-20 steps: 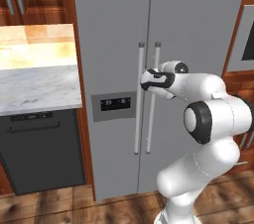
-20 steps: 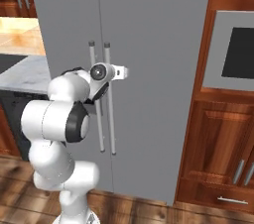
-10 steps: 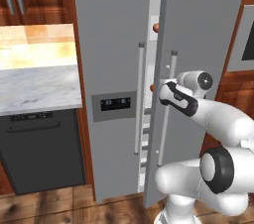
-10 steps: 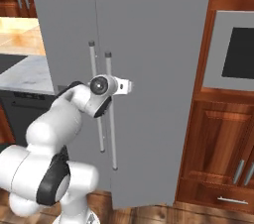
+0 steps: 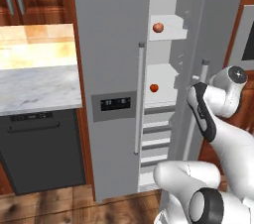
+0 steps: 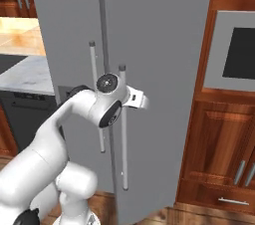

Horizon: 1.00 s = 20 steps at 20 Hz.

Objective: Retrieve the peach and apple from the fridge and place them into the bowl on the dining table.

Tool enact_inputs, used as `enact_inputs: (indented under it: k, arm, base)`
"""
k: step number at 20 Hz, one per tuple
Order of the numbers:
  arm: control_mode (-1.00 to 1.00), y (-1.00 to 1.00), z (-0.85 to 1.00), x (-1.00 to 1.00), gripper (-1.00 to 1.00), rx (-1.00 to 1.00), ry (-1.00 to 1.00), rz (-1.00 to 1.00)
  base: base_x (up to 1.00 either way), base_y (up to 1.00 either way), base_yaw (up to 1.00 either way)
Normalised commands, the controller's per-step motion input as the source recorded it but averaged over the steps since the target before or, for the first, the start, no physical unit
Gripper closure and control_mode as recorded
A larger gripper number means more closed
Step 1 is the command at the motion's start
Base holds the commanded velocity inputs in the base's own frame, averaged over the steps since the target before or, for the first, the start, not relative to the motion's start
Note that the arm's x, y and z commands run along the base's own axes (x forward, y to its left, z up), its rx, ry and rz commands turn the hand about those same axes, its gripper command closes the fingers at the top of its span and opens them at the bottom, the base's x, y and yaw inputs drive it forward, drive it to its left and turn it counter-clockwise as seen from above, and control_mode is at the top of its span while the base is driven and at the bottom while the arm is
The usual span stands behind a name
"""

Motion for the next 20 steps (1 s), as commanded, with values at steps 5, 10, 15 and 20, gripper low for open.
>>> enact_inputs:
  k: [5,10,15,20]
  arm:
    - [-1.00,-0.98,0.10,-1.00,1.00,0.03,0.00,-0.02]
    - [-1.00,-0.59,0.36,-0.98,1.00,0.00,0.00,0.00]
    - [-1.00,-0.02,0.55,-0.96,-1.00,0.00,0.00,0.00]
    - [-1.00,0.36,0.68,-0.86,-1.00,-0.11,0.00,0.00]
  base:
    - [0.00,0.00,0.00]
    - [0.00,0.00,0.00]
    - [0.00,0.00,0.00]
    - [0.00,0.00,0.00]
